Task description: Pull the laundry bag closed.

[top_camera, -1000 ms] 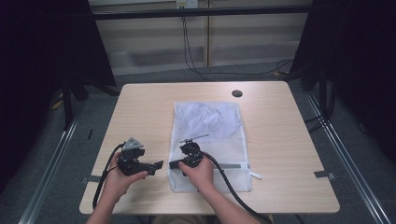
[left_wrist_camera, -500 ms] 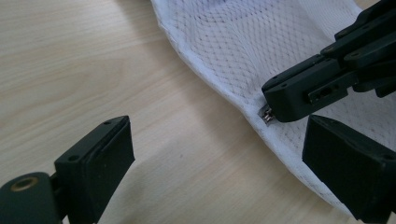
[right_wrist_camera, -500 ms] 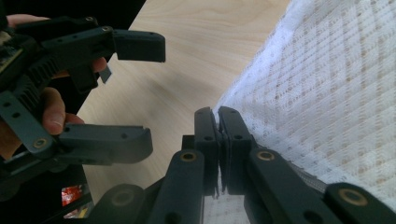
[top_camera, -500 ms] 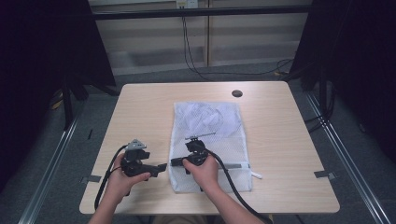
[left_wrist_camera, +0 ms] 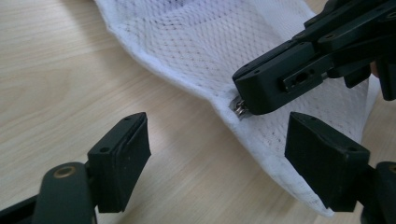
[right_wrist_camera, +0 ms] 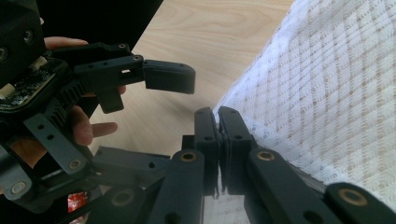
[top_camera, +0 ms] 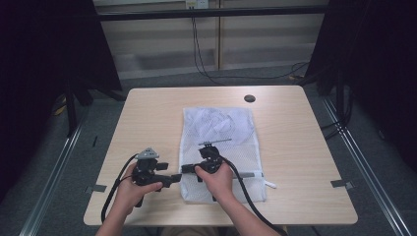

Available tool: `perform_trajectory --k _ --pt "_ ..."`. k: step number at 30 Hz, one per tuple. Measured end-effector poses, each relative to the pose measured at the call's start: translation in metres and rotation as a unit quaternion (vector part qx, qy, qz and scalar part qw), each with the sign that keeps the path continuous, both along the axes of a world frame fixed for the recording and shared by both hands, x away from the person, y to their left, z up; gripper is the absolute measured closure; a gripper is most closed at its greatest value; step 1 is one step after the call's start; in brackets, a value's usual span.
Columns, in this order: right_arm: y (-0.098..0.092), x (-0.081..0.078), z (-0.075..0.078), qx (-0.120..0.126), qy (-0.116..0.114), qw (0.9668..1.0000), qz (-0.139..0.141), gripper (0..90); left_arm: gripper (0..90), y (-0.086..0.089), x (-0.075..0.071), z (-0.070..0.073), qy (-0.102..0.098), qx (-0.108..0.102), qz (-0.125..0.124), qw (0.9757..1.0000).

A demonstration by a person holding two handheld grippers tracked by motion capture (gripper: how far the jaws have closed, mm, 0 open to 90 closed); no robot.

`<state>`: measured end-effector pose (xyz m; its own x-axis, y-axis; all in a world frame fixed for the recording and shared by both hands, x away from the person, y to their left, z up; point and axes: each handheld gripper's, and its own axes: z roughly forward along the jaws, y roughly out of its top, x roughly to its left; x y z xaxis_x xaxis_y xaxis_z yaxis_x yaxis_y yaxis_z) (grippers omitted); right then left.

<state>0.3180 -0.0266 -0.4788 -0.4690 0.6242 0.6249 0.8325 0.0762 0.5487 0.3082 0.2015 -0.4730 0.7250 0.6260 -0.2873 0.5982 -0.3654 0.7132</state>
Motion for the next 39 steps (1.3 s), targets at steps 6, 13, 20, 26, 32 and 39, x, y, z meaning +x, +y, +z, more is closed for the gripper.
perform_trajectory --k 6,13,20,26,32,39 --pt "-0.001 0.000 0.001 0.001 0.000 1.0000 0.000 87.7 23.6 -0.005 0.000 -0.002 0.010 -0.034 -0.007 0.9993" --pt "-0.003 -0.001 0.004 0.001 -0.005 1.0000 0.000 87.7 25.7 -0.009 0.000 -0.005 0.047 -0.038 0.000 0.9981" --pt "-0.006 -0.003 0.008 0.003 -0.011 0.9999 -0.003 87.7 31.8 -0.015 0.003 -0.010 0.079 -0.044 -0.002 0.9959" --pt "-0.006 -0.004 0.009 0.006 -0.012 0.9999 -0.005 87.7 39.8 -0.020 0.004 -0.012 0.094 -0.048 -0.004 0.9944" --pt "-0.007 -0.004 0.010 0.007 -0.015 0.9999 -0.005 87.7 47.7 -0.025 0.006 -0.014 0.114 -0.050 0.002 0.9922" --pt "-0.007 -0.004 0.010 0.011 -0.014 0.9998 -0.006 87.7 58.0 -0.026 0.007 -0.014 0.119 -0.069 0.003 0.9905"
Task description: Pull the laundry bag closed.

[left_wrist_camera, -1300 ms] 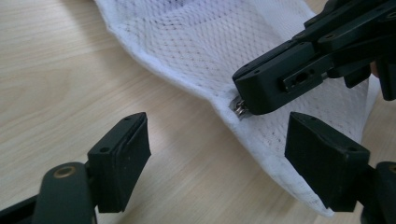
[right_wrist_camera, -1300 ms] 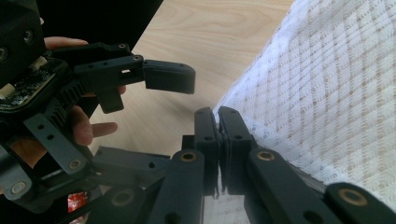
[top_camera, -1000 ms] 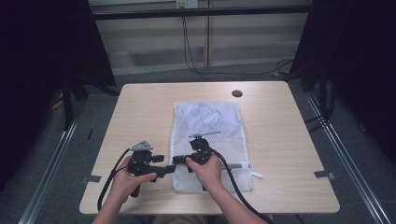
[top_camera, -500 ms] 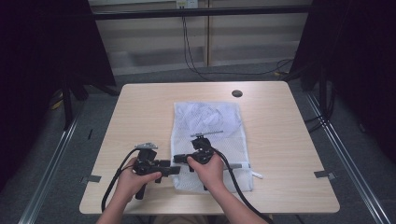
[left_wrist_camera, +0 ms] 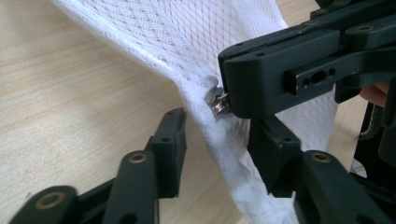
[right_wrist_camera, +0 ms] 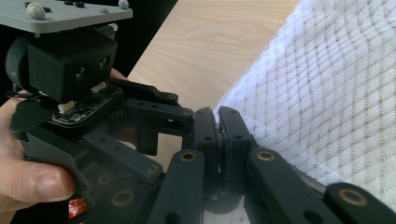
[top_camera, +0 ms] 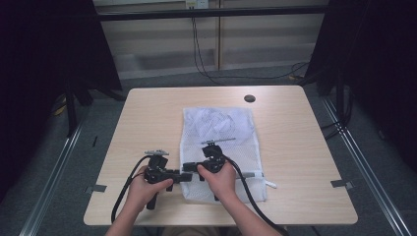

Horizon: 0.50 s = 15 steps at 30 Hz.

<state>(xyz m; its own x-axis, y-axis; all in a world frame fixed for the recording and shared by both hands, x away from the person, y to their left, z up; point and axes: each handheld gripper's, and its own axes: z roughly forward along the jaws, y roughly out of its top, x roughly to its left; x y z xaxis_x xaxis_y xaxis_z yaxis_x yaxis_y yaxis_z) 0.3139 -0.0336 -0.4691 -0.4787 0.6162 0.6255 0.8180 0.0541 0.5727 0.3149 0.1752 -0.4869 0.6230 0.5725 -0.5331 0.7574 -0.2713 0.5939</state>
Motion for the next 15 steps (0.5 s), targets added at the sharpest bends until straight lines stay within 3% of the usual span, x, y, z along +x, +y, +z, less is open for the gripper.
perform_trajectory --k 10,15 --pt "-0.0001 -0.0006 0.0015 0.003 0.003 1.0000 -0.002 87.7 69.9 -0.0023 0.0004 -0.0009 0.014 -0.012 -0.002 0.9998" --pt "-0.0020 -0.0006 0.0026 0.007 0.003 1.0000 -0.001 87.7 82.5 -0.0010 0.0008 0.0002 0.025 -0.020 0.006 0.9995"
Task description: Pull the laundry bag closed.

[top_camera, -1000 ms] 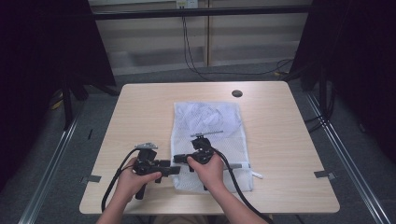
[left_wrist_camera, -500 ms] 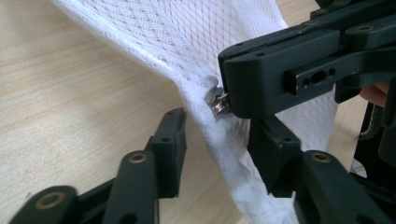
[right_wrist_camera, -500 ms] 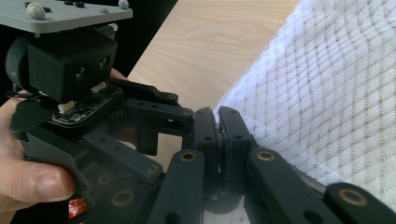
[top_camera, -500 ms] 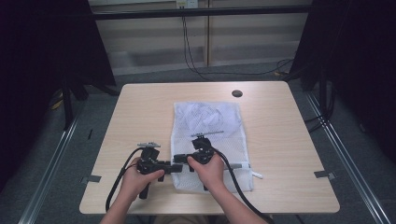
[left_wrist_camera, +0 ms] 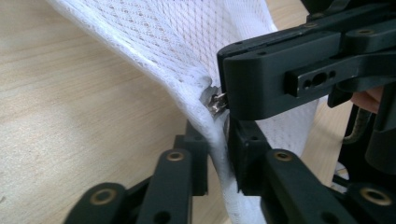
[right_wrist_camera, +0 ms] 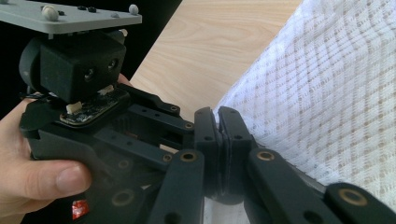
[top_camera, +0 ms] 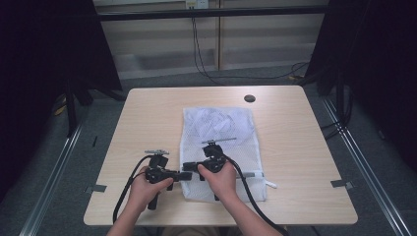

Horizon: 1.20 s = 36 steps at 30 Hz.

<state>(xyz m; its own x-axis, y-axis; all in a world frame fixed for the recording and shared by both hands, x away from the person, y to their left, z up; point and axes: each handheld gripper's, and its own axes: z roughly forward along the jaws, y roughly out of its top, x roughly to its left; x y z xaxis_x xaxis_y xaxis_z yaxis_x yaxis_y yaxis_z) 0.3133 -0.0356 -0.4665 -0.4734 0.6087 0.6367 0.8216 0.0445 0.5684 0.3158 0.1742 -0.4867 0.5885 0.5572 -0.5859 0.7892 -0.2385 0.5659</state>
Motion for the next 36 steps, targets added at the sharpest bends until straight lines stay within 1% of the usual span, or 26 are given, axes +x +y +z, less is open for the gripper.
perform_trajectory --k 1,2,3,5,7,9,10,12,15,16,18,20,22,25,29,30,32,36 --pt "0.000 0.000 0.000 0.002 0.000 1.0000 0.000 87.7 82.5 0.000 0.000 0.000 0.003 0.000 0.001 1.0000" --pt "-0.001 0.000 0.001 0.001 0.001 1.0000 0.001 87.8 86.5 0.001 0.000 0.000 0.003 0.003 -0.001 1.0000" --pt "-0.001 0.000 0.001 0.001 0.001 1.0000 0.002 87.8 86.9 0.001 0.001 0.001 0.007 0.001 0.000 1.0000" --pt "-0.001 0.000 0.001 0.001 0.003 1.0000 0.001 87.8 87.3 0.001 0.000 0.001 0.008 0.001 0.001 1.0000" --pt "-0.003 0.000 0.002 0.000 0.005 1.0000 0.003 87.8 87.5 0.000 0.000 0.002 0.011 0.001 0.009 0.9999" --pt "-0.004 0.000 0.002 0.000 0.004 1.0000 0.005 87.9 87.7 0.000 0.000 0.002 0.010 0.002 0.009 0.9999" --pt "-0.004 0.000 0.002 0.000 0.004 1.0000 0.005 87.9 87.7 0.000 0.000 0.002 0.008 0.006 0.008 0.9999" --pt "-0.006 0.000 0.002 0.000 0.008 1.0000 0.004 87.9 87.8 0.000 0.000 0.002 0.008 0.008 0.010 0.9999" --pt "-0.007 0.000 0.003 -0.003 0.006 1.0000 0.004 87.9 87.9 0.000 -0.001 0.003 0.009 0.007 0.012 0.9999" --pt "-0.008 -0.001 0.003 0.003 0.009 0.9999 0.003 87.9 87.9 0.000 -0.001 0.004 0.011 0.005 0.015 0.9998" --pt "-0.010 -0.001 0.004 -0.001 0.007 1.0000 0.002 87.9 88.0 0.001 -0.001 0.004 0.011 0.002 0.020 0.9997" --pt "-0.013 0.000 0.004 0.000 0.010 1.0000 0.000 87.9 88.0 0.002 0.000 0.004 0.012 0.000 0.022 0.9997" --pt "-0.015 0.000 0.004 0.002 0.011 0.9999 -0.001 87.9 88.0 0.002 -0.001 0.005 0.015 -0.009 0.023 0.9996" --pt "-0.017 0.000 0.004 0.002 0.009 1.0000 0.002 87.9 88.0 0.001 -0.001 0.005 0.012 -0.004 0.023 0.9996" --pt "-0.018 0.000 0.003 0.006 0.012 0.9999 0.000 87.9 87.9 0.002 -0.001 0.005 0.017 -0.008 0.025 0.9995" --pt "-0.018 0.000 0.003 0.004 0.013 0.9999 0.000 87.9 87.9 0.003 0.000 0.005 0.013 -0.007 0.026 0.9996" --pt "-0.020 0.000 0.003 0.008 0.013 0.9999 0.000 87.9 87.9 0.002 -0.001 0.006 0.015 -0.010 0.025 0.9995" --pt "-0.021 0.000 0.003 0.006 0.014 0.9999 0.001 88.0 88.0 0.002 -0.001 0.006 0.015 -0.010 0.026 0.9995"
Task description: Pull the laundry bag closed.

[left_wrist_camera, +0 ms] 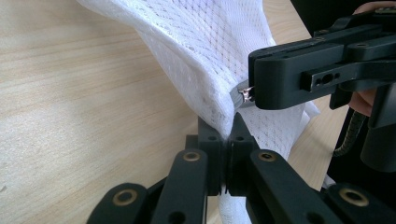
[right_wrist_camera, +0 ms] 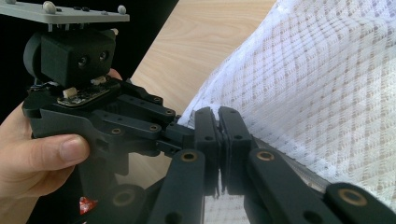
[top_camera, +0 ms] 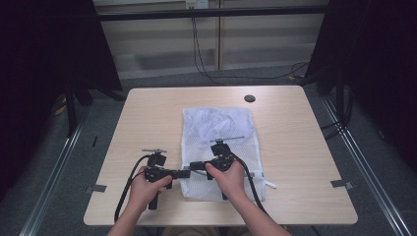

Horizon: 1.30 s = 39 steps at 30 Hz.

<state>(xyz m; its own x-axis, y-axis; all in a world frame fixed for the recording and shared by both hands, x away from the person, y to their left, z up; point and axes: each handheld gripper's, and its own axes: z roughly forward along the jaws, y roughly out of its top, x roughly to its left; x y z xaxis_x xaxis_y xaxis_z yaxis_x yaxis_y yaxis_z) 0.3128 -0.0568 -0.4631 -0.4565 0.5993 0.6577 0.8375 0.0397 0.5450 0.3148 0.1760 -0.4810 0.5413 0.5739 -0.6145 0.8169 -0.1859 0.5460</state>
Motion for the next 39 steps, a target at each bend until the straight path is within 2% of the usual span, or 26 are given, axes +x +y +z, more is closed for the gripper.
perform_trajectory --k 18,30,39 --pt "-0.010 0.000 -0.002 -0.006 0.001 1.0000 -0.004 87.9 88.0 0.001 0.000 0.002 0.003 -0.006 0.000 1.0000" --pt "-0.012 0.000 -0.001 0.000 0.000 1.0000 -0.002 87.9 88.0 0.000 -0.001 0.003 0.004 -0.008 0.004 0.9999" --pt "-0.015 0.000 -0.002 0.003 0.001 1.0000 0.002 87.9 88.1 -0.001 -0.001 0.003 0.003 -0.008 -0.003 1.0000"
